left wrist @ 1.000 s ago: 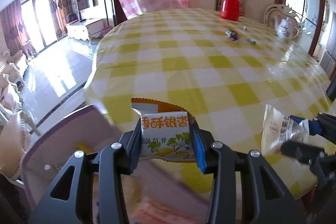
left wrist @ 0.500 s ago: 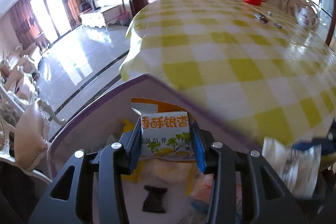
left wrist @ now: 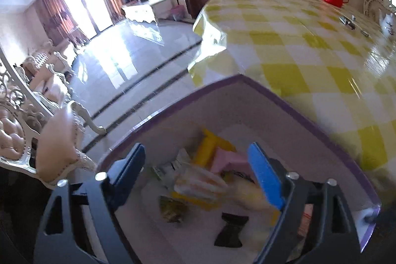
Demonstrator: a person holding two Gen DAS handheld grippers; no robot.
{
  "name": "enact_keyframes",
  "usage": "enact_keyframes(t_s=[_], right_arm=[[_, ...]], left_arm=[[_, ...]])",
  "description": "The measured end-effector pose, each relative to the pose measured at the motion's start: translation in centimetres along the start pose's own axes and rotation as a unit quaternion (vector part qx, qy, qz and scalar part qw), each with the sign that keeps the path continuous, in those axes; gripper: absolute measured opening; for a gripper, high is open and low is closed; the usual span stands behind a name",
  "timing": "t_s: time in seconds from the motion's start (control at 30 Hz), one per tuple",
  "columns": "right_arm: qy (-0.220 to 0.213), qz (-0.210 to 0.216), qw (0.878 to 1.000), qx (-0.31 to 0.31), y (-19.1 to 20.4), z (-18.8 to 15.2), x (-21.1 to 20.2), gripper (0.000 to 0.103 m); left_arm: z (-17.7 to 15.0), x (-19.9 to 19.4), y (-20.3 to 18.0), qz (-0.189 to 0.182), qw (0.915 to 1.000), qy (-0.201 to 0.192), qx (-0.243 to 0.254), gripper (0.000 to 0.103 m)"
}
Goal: Organize snacks
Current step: 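Open both tools over the white box to drop the packs, then grasp the black chocolate bar with the left tool while the right tool grasps the small white carton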
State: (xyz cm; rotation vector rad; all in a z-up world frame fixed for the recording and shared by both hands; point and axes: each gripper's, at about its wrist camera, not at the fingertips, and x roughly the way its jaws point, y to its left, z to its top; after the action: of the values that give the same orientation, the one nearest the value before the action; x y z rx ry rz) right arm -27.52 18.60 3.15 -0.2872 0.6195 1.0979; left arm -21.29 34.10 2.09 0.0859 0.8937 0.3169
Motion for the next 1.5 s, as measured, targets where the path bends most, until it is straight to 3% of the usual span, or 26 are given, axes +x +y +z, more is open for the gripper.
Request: enact_keyframes(t_s=[0.3,0.57,0.77,0.97,1.07,1.2,1.3,1.37,1.5], right_arm=[[-0.033,-0.049,0.995,0.082,-6.9,-1.1,-4.6,0.064],[-0.070,-0.151,0.967,0.192,-16.3,-5.1,-11.3,0.073],[-0.078,-0.181,0.942,0.271,-22.5,-8.4,-14.8,0.080],[-0.096,-0.180,0.927,0.314,-25.8,-11.1,-17.4,0.087],[-0.100,-0.168,0.919,0.343,-27.4,-12.3,-18.0,0.087],[-0.083,-0.164,0.911,0.370,-28.8,-12.6,-17.8,0.087],[-0.046,-0.198,0.906,0.371,-30.5,-12.2,-17.4,0.087],[-0.027,-0.242,0.900,0.361,-31.8,-11.9,-17.5,0.087],[-0.015,-0.289,0.887,0.360,-35.2,-12.2,-18.2,0.087]], left_arm=[[0.3,-0.2,-2.1,0.010,0.9997,-0.015,0.019,0.097],[1.7,-1.0,-6.7,-0.007,0.9981,-0.028,0.053,0.100],[3.1,-1.2,-11.7,-0.022,0.9955,-0.034,0.085,0.101],[5.7,-1.7,-17.6,-0.064,0.9902,-0.051,0.113,0.101],[7.9,-1.6,-21.5,-0.119,0.9842,-0.054,0.119,0.101],[12.5,0.4,-27.0,-0.198,0.9753,-0.038,0.089,0.101],[16.3,2.8,-30.6,-0.224,0.9730,-0.032,0.047,0.101],[18.4,4.5,-32.5,-0.225,0.9734,-0.039,0.019,0.101],[22.0,7.6,-35.4,-0.216,0.9736,-0.054,-0.052,0.101]])
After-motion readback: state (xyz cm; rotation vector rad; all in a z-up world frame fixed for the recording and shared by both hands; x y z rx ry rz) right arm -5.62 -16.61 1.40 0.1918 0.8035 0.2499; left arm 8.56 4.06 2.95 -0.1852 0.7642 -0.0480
